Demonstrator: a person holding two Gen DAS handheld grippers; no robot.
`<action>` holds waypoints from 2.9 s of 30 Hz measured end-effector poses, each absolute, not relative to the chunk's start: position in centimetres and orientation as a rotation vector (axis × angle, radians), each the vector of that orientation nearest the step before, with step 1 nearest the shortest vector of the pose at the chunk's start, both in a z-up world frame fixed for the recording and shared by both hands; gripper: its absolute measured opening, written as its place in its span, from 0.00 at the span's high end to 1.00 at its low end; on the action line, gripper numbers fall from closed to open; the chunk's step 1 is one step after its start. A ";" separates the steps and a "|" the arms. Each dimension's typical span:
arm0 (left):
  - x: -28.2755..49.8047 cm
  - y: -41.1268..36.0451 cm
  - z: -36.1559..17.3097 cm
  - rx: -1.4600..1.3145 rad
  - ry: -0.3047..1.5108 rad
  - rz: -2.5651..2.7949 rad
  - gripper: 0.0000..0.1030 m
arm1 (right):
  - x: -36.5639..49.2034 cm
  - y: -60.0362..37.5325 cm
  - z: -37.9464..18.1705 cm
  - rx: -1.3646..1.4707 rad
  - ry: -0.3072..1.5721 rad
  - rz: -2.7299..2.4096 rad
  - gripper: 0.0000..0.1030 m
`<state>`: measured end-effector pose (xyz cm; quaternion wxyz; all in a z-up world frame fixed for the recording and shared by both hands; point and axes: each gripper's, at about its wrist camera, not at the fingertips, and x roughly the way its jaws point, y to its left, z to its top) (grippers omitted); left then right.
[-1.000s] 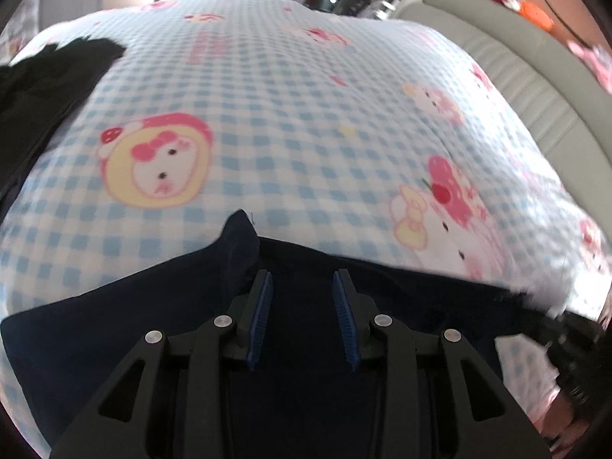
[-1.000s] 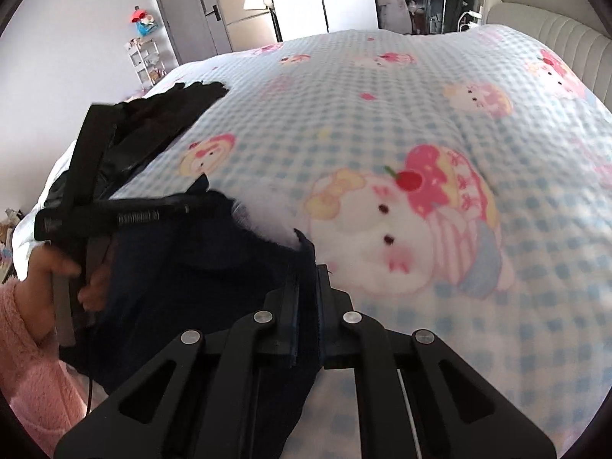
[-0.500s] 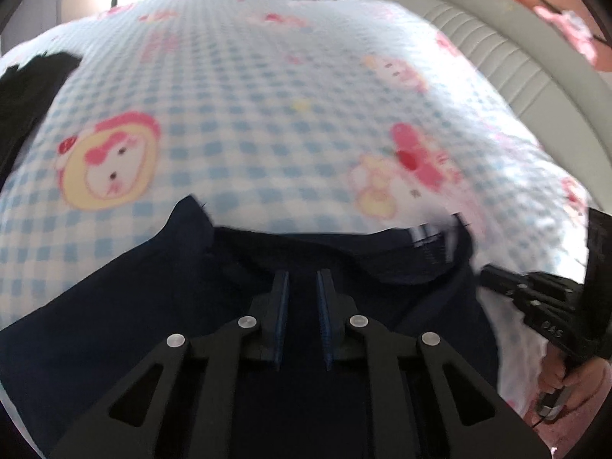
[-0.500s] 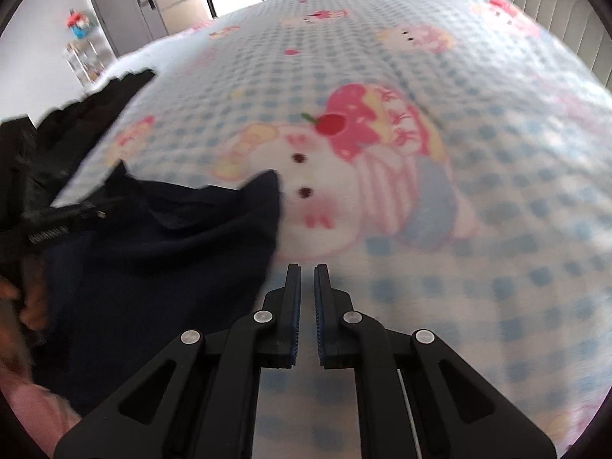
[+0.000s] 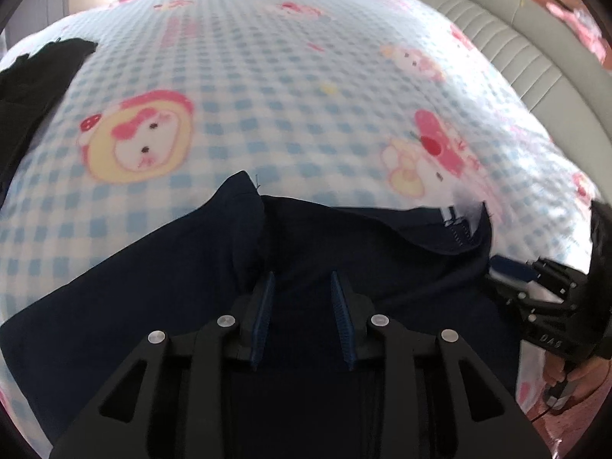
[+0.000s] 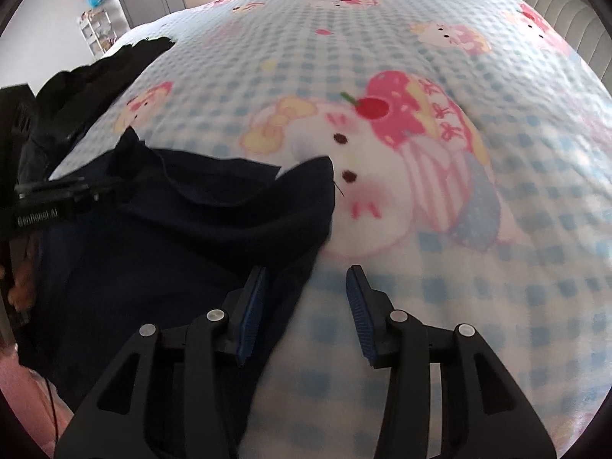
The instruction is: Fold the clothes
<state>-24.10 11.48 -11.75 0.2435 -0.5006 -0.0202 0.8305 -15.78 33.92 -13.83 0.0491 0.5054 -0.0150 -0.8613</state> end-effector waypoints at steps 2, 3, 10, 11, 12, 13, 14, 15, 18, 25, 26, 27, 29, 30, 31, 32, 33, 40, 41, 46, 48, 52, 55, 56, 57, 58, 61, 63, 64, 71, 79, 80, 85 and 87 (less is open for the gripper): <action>-24.0 11.1 -11.6 -1.357 -0.094 2.262 0.65 | -15.5 34.3 -13.8 1.548 -0.034 -2.637 0.58; -23.9 11.1 -11.7 -1.359 -0.110 2.256 0.64 | -15.4 34.4 -13.8 1.551 -0.034 -2.641 0.58; -24.1 12.1 -12.4 -1.396 -0.149 2.125 0.64 | -15.7 35.2 -12.1 1.453 -0.168 -2.657 0.57; -24.1 12.2 -12.1 -1.380 -0.144 2.145 0.64 | -15.9 35.3 -11.9 1.439 -0.199 -2.653 0.56; -24.1 12.2 -11.7 -1.359 -0.135 2.174 0.64 | -16.1 35.4 -12.0 1.441 -0.224 -2.646 0.54; -24.2 12.2 -11.3 -1.340 -0.127 2.217 0.64 | -16.4 35.5 -12.1 1.447 -0.245 -2.642 0.44; -24.5 12.0 -11.1 -1.331 -0.128 2.253 0.64 | -16.7 35.6 -12.4 1.462 -0.258 -2.642 0.39; -24.8 11.8 -10.9 -1.329 -0.134 2.277 0.64 | -17.1 35.6 -12.7 1.479 -0.269 -2.640 0.39; -25.8 11.5 -11.1 -1.350 -0.169 2.294 0.64 | -18.2 35.3 -13.6 1.519 -0.283 -2.630 0.39; -26.7 12.9 -11.6 -1.366 -0.008 2.315 0.64 | -19.7 35.8 -14.1 1.500 -0.321 -2.667 0.39; -26.9 12.8 -11.7 -1.380 0.022 2.344 0.64 | -19.7 35.9 -14.3 1.503 -0.328 -2.668 0.39; -27.1 12.7 -11.9 -1.394 0.051 2.372 0.64 | -19.8 36.0 -14.5 1.512 -0.323 -2.668 0.39; -27.4 11.8 -12.2 -1.429 0.062 2.413 0.64 | -19.6 36.0 -15.0 1.549 -0.270 -2.670 0.42; -27.5 11.3 -12.4 -1.449 0.057 2.424 0.64 | -19.3 36.1 -15.1 1.556 -0.249 -2.670 0.43; -27.4 10.9 -12.5 -1.461 0.048 2.423 0.64 | -18.8 36.3 -15.1 1.561 -0.231 -2.674 0.42; -27.3 10.6 -12.5 -1.460 0.040 2.414 0.64 | -18.4 36.4 -15.1 1.567 -0.220 -2.678 0.42; -27.1 10.4 -12.4 -1.450 0.042 2.404 0.64 | -18.0 36.6 -15.1 1.569 -0.214 -2.682 0.42; -26.5 12.0 -11.6 -1.369 0.122 2.360 0.64 | -17.9 37.4 -13.8 1.492 -0.350 -2.695 0.42; -26.9 12.4 -12.0 -1.388 0.142 2.354 0.64 | -18.1 37.5 -13.8 1.489 -0.375 -2.693 0.42; -28.0 12.8 -12.8 -1.438 0.141 2.334 0.93 | -18.3 37.4 -13.5 1.486 -0.392 -2.704 0.42; -27.3 12.2 -11.9 -1.386 0.122 2.382 0.93 | -17.9 37.8 -13.4 1.484 -0.398 -2.710 0.42; -26.8 10.0 -10.6 -1.330 0.013 2.432 0.93 | -17.5 38.3 -13.7 1.509 -0.414 -2.691 0.42; -27.6 9.6 -12.0 -1.392 -0.021 2.383 0.93 | -18.4 38.2 -13.7 1.481 -0.568 -2.600 0.40; -27.7 9.6 -12.5 -1.408 -0.039 2.365 0.93 | -18.8 38.2 -13.7 1.461 -0.634 -2.563 0.40; -27.8 9.4 -12.9 -1.421 -0.059 2.347 0.93 | -19.2 38.0 -13.7 1.448 -0.669 -2.537 0.40; -28.0 9.4 -13.2 -1.434 -0.081 2.331 0.92 | -19.9 37.5 -14.0 1.462 -0.643 -2.534 0.40; -28.5 9.7 -13.5 -1.445 -0.099 2.300 0.92 | -22.2 36.2 -16.0 1.558 -0.563 -2.510 0.38; -28.4 10.7 -13.0 -1.407 -0.053 2.300 0.93 | -22.9 35.8 -16.4 1.581 -0.532 -2.508 0.55; -28.3 11.2 -12.5 -1.378 -0.029 2.298 0.93 | -22.8 35.8 -15.9 1.576 -0.500 -2.525 0.80; -29.1 15.8 -9.8 -1.265 0.075 2.246 0.93 | -19.8 38.0 -10.8 1.433 -0.431 -2.694 0.95; -32.2 18.5 -13.2 -1.402 0.167 2.254 0.92 | -21.8 39.6 -11.4 1.452 -0.447 -2.757 0.94; -32.4 19.1 -14.2 -1.437 0.209 2.239 0.90 | -22.7 39.5 -12.6 1.504 -0.430 -2.746 0.93; -31.1 19.1 -11.1 -1.323 0.275 2.317 0.50 | -23.6 39.1 -14.8 1.576 -0.473 -2.710 0.78; -30.2 18.6 -9.0 -1.245 0.264 2.365 0.43 | -22.3 39.6 -12.9 1.486 -0.535 -2.750 0.60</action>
